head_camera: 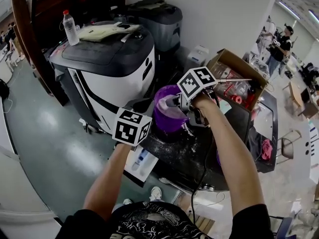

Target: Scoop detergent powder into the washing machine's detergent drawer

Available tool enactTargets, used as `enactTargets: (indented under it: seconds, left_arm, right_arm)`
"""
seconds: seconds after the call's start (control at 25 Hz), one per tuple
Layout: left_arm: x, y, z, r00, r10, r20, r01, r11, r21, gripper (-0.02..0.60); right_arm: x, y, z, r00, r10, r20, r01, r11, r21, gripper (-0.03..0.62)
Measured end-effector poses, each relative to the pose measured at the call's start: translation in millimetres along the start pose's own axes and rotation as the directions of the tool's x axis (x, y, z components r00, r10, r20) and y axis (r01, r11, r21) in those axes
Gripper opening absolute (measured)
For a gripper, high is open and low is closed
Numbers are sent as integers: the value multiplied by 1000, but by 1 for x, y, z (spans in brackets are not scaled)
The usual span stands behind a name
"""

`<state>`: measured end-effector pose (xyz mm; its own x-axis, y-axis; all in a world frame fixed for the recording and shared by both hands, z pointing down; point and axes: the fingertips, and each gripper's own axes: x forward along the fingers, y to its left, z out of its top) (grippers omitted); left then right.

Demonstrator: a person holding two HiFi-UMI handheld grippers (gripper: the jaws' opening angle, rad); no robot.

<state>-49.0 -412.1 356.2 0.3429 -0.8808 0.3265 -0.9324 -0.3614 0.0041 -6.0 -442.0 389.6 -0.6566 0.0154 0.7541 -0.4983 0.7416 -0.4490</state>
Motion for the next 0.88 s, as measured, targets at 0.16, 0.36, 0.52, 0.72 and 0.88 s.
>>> enactTargets:
  seconds: [0.16,0.36,0.52,0.72,0.88]
  left_arm:
    - [1,-5,3,999,-39,3,39,999,10,0]
    - [0,-11,2,997,-71,2,71,997,22,0]
    - [-1,-14,3,996,-89,4,89,996,30,0]
    - [-4,-19,4,994,-110,7,109,993,39,0]
    - [-7,-20,1,992,-123,9,123,992,39,0]
  right_arm:
    - [-14,0,3,995,21,102,-31,995,95,35]
    - [-27,2,4,968,63,244,-114,973,200,35]
    - [-38,5,5,935,84,346,-179,951,253,35]
    - [-49,7,3,887,98,452,-258,916,308,35]
    - [-54,7,0,833,104,543,-343,867,361,35]
